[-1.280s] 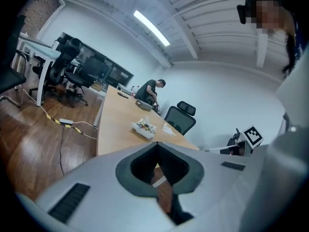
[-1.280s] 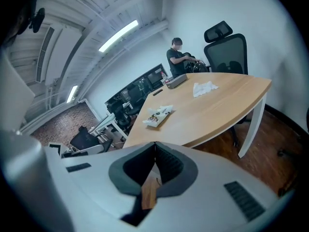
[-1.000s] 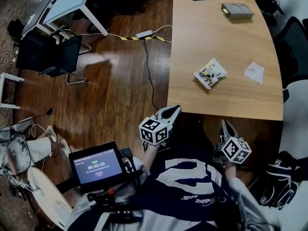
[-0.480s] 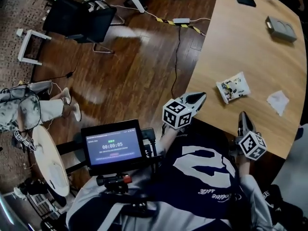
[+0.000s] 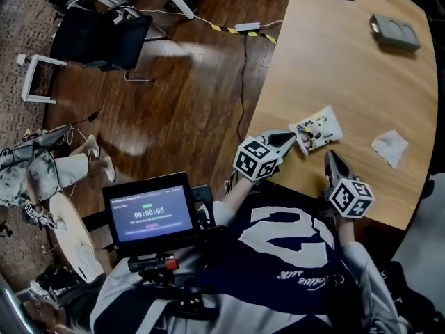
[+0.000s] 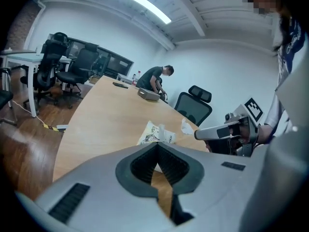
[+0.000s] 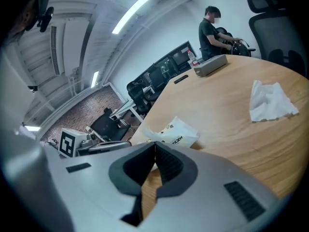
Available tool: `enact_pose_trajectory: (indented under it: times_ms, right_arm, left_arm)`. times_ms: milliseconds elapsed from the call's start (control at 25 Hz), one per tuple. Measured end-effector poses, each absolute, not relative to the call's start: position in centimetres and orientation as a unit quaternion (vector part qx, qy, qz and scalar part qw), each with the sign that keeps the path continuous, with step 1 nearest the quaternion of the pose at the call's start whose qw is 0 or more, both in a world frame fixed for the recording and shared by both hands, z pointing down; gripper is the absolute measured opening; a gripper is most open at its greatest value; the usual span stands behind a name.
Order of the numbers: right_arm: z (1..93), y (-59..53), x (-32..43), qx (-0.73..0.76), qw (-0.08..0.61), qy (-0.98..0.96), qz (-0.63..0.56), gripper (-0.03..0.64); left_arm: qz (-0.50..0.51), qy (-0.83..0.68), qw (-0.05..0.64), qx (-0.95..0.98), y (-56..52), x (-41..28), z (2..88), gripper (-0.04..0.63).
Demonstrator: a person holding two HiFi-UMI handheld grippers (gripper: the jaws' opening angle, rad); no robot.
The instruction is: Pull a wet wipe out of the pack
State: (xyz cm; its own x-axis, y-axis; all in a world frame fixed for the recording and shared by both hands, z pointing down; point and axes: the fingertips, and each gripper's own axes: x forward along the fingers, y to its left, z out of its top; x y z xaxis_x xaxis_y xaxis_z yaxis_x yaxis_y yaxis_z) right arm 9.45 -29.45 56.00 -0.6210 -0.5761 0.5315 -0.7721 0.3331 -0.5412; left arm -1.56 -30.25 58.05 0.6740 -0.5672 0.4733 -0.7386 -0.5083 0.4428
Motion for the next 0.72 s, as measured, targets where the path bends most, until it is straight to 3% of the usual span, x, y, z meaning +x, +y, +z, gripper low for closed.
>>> enact_pose_trajectory:
  times_ms: [560, 720]
  right_arm:
    - [56.7, -29.4, 8.3, 0.389, 0.152, -0.819, 0.394, -0.011]
    - [56.5, -30.2, 7.2, 0.379, 0.167, -0.832, 0.370, 0.054]
  left_arm:
    - [0.256, -0.355, 0.299, 0.848, -32.2, 1.5, 61.8, 0.002]
    - [0.258, -0.356, 0.289, 0.850, -31.8, 1.7, 61.9, 0.002]
